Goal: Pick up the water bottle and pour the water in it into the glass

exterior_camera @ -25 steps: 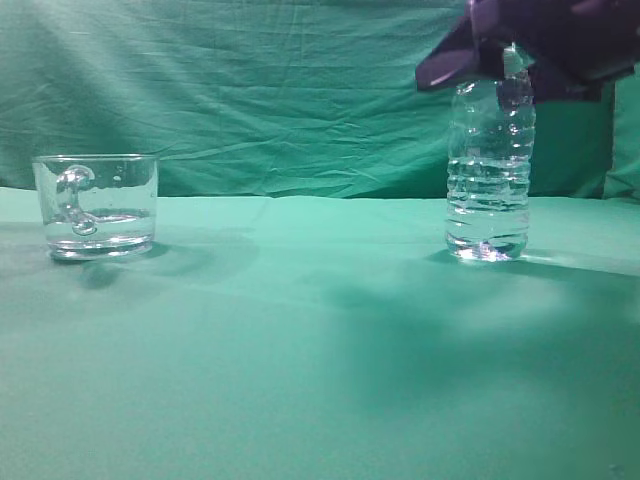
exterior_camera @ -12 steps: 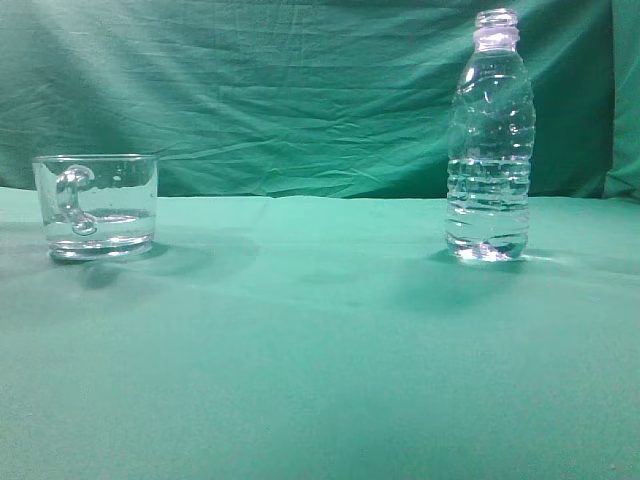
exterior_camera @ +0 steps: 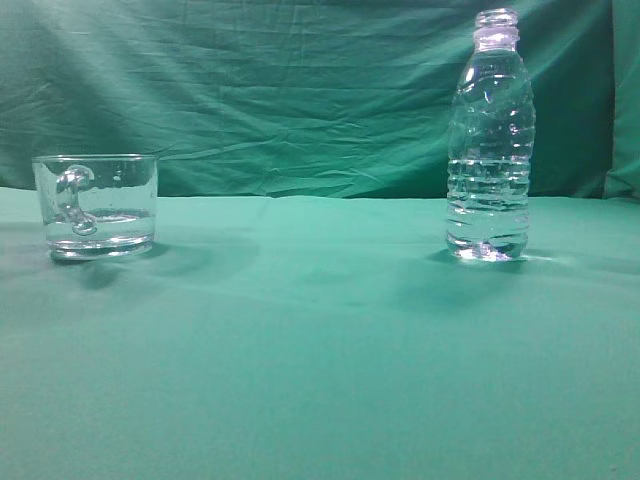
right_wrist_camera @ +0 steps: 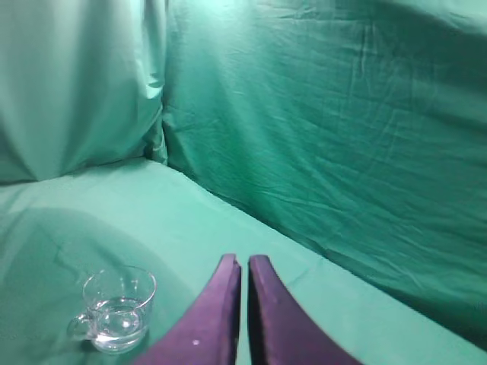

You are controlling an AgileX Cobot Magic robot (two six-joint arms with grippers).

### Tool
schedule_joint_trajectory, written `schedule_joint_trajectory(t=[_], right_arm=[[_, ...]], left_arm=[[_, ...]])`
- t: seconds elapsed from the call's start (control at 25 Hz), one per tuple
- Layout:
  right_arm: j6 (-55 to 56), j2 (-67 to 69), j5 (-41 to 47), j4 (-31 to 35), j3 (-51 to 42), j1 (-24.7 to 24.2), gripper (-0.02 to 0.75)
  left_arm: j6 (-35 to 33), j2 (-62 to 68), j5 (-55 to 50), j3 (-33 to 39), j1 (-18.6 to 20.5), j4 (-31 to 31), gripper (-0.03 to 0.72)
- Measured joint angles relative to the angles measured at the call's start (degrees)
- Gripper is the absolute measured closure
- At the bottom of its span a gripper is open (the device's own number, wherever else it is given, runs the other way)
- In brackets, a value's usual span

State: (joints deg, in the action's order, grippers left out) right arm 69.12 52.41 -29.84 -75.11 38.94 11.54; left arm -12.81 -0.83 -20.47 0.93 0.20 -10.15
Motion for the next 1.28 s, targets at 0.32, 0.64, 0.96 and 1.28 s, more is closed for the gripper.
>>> schedule_joint_trajectory(t=[0.32,0.64,0.96,1.28], right_arm=[[4.6,-10.6,1.4,-10.4,0.0,0.0,0.738],[17.1,-18.2,18.6,-8.7,0.0,0.0,0.738],[7.4,-19.8,45.6,13.1,0.0,0.0,0.738],[-62.3,-22.2,52.5,61.8,-1.4,0.0,0.738]], left_arm=[[0.0,0.0,0.0,0.0,0.0,0.0,0.688],[0.0,0.0,0.0,0.0,0.0,0.0,0.688],[0.0,0.0,0.0,0.0,0.0,0.0,0.688],[0.0,0.0,0.0,0.0,0.0,0.0,0.688]])
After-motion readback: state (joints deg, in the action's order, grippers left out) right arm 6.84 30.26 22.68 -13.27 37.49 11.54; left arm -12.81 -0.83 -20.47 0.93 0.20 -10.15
